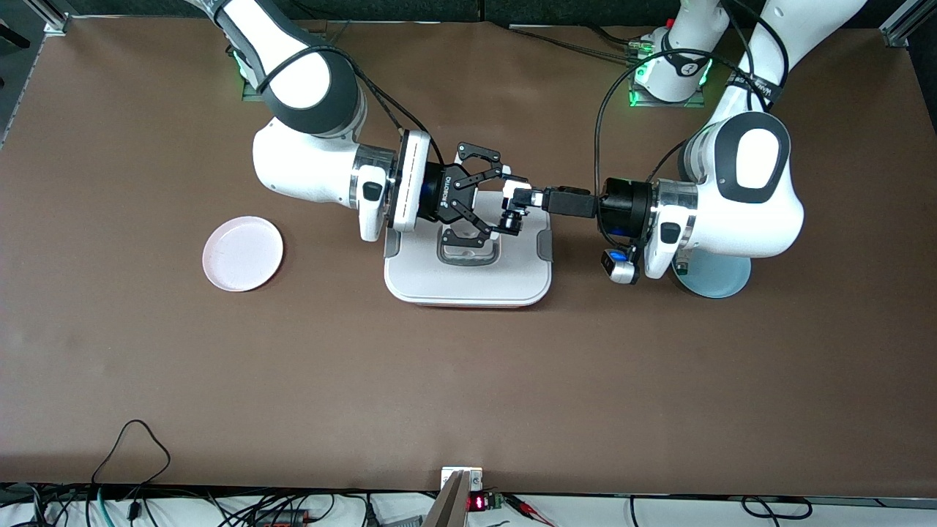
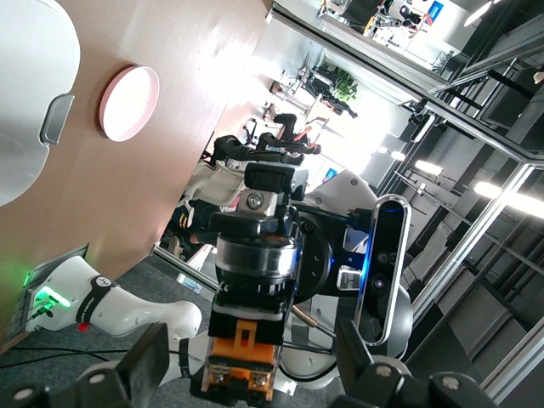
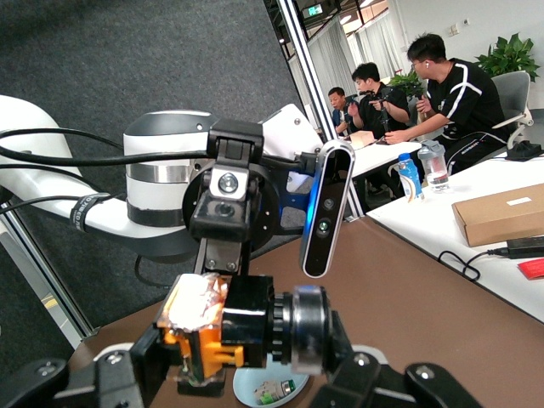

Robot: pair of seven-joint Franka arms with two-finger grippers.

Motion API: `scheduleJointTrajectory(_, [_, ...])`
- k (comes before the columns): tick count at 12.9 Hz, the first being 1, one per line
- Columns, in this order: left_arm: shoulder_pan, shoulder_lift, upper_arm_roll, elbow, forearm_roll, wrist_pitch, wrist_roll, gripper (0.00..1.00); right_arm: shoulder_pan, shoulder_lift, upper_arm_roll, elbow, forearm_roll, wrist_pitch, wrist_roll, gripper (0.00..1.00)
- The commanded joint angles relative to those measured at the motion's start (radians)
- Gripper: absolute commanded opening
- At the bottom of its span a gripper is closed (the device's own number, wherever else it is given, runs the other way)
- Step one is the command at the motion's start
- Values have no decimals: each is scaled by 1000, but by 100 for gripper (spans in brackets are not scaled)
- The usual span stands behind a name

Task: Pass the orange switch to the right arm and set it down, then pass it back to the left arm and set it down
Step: 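Close the left gripper on the switch held by the right gripper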

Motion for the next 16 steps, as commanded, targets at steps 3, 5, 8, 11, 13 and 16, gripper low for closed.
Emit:
scheduleJointTrajectory(3, [9, -30, -1, -36, -34, 2, 27, 13, 14, 15, -2, 29, -9, 22, 0, 23])
scheduleJointTrajectory(5, [12, -27, -1, -36, -33, -14, 27, 3, 15, 15, -2, 29, -9, 22, -1, 23])
scheduleJointTrajectory(8, [15, -29, -1, -36, -31, -19, 26, 3, 15, 15, -2, 28, -7, 21, -1, 24])
scheduleJointTrajectory(11, [15, -27, -1, -36, -31, -19, 26, 3, 14, 15, -2, 23, 3, 21, -3, 99])
scheduleJointTrajectory(13, [15, -27, -1, -36, -31, -19, 26, 3, 14, 12, -2, 23, 5, 21, 24, 100])
scheduleJointTrajectory(16, [15, -26, -1, -36, -30, -19, 24, 3, 17, 11, -2, 23, 3, 22, 40, 100])
